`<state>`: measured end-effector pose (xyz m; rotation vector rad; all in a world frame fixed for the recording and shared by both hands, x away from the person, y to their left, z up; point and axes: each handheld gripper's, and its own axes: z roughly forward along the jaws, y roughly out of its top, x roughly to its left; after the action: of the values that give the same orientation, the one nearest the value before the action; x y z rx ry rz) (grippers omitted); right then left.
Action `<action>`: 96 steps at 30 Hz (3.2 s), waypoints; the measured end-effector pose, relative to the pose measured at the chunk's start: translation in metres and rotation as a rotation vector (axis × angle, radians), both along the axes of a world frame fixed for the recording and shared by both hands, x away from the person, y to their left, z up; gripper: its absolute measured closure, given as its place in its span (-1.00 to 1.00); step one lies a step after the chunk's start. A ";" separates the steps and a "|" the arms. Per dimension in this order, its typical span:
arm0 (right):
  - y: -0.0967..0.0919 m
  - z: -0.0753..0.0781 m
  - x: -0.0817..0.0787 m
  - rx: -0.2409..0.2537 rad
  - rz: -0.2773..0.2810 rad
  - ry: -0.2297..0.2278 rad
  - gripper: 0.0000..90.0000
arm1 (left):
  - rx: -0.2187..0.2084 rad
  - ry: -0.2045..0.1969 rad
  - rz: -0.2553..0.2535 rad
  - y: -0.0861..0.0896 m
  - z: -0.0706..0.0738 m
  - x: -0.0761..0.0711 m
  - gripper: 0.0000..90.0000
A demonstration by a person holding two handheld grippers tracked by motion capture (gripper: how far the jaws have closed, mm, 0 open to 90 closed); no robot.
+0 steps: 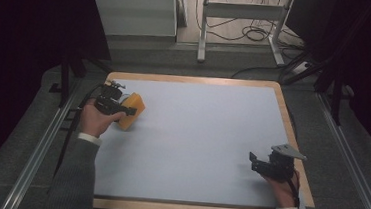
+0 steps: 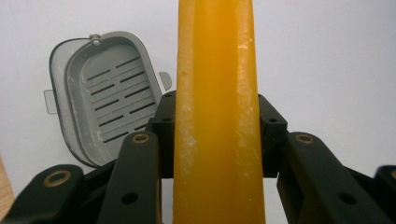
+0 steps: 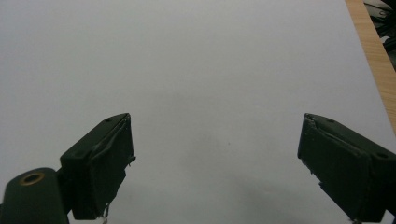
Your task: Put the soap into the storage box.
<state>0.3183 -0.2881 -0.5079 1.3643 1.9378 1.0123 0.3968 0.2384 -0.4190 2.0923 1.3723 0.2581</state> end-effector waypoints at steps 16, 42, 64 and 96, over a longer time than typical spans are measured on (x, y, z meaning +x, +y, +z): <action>0.001 0.001 0.000 -0.001 0.000 -0.001 -0.77 | -0.014 0.013 0.030 0.015 0.001 0.020 0.36; 0.002 0.001 0.000 -0.004 -0.002 0.002 -0.77 | -0.022 0.030 0.128 0.032 -0.008 0.052 0.36; 0.001 0.000 0.000 -0.007 -0.002 0.000 -0.77 | -0.030 0.066 0.220 0.040 -0.035 0.061 0.35; 0.002 -0.001 0.000 -0.007 -0.001 0.004 -0.77 | -0.048 0.070 0.258 0.035 -0.043 0.064 0.25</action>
<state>0.3187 -0.2859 -0.5089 1.3637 1.9417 1.0025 0.4608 0.2736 -0.4619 1.8996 1.6756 0.2561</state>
